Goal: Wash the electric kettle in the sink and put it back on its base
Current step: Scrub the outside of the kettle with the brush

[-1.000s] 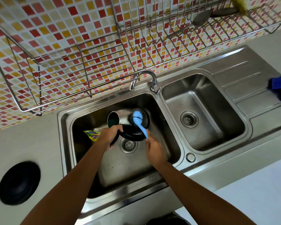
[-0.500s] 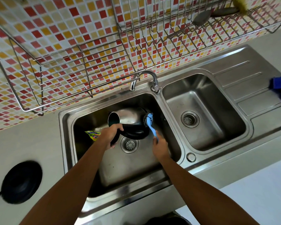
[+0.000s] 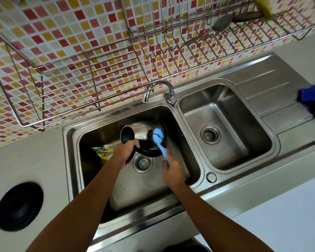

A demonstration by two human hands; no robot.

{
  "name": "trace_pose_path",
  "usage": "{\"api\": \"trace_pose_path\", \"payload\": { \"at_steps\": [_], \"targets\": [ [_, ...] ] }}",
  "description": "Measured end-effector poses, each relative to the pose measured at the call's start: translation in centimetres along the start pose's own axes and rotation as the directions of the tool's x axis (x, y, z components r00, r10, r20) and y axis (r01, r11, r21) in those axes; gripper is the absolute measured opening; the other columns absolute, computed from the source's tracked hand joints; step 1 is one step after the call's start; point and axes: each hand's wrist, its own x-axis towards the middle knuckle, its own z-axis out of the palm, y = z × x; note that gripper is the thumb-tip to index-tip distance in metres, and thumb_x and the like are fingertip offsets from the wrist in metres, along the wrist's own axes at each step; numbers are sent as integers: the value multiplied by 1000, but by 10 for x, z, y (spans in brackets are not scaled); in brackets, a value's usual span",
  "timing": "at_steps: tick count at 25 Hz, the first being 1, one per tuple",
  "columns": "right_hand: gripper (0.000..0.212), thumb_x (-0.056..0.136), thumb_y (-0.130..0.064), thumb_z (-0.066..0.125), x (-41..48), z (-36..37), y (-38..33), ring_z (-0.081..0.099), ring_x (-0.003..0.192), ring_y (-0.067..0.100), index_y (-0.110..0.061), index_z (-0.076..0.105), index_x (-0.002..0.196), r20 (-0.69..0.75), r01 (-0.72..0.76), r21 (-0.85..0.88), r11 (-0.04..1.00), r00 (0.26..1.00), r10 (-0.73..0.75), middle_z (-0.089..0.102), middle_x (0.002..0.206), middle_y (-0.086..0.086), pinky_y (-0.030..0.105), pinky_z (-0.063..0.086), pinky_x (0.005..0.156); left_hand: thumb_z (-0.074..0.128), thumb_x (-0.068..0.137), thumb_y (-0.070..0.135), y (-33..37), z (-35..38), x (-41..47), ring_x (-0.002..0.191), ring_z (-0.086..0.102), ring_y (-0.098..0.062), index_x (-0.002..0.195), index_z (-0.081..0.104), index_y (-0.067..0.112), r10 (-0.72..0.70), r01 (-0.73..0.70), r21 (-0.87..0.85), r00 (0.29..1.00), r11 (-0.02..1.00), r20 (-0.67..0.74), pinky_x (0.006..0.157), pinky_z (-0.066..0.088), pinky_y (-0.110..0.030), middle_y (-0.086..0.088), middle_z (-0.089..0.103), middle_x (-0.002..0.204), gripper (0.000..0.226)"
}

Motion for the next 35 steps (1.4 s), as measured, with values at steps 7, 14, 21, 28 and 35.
{"api": "trace_pose_path", "payload": {
  "at_steps": [7, 14, 21, 28, 35],
  "targets": [
    [44, 100, -23, 46, 15, -21, 19, 66, 101, 33, -22, 47, 144, -43, -212, -86, 974, 977, 209, 69, 110, 17, 38, 52, 85, 72, 57, 29, -8, 3, -1, 57, 41, -22, 66, 56, 14, 39, -39, 81, 999, 996, -6, 51, 28, -24, -4, 46, 58, 23],
    [46, 101, -31, 46, -18, -8, 2, 61, 74, 1, -32, 41, 147, 174, 188, 12, 982, 967, -187, 65, 93, -2, 21, 50, 72, 72, 64, 29, -20, -7, 0, 73, 47, -27, 71, 63, 17, 32, -30, 35, 999, 999, -44, 59, 35, -27, -6, 52, 70, 16],
    [45, 99, -33, 47, 11, -12, 22, 70, 88, 28, -31, 48, 143, 3, -19, -95, 995, 1000, 19, 71, 99, 14, 39, 56, 77, 70, 66, 28, -35, -8, -6, 62, 46, -25, 75, 68, 20, 100, -94, 88, 993, 992, -63, 53, 35, -28, -7, 53, 66, 13],
    [43, 99, -28, 49, 17, -26, 24, 69, 88, 34, -27, 50, 142, -75, -27, -106, 994, 997, 19, 72, 99, 15, 39, 55, 77, 63, 53, 37, -39, -2, -6, 65, 53, -18, 73, 72, 20, 238, -219, 230, 970, 948, -57, 59, 38, -30, 0, 62, 65, 28],
    [46, 97, -46, 41, 6, -20, 4, 69, 95, 19, -47, 37, 143, 183, 345, -143, 928, 931, -317, 71, 109, 6, 35, 55, 80, 73, 71, 27, -45, -8, 1, 72, 58, -14, 87, 72, 23, 302, -273, 274, 951, 922, -67, 60, 42, -22, 2, 69, 78, 17]
  ]
}}
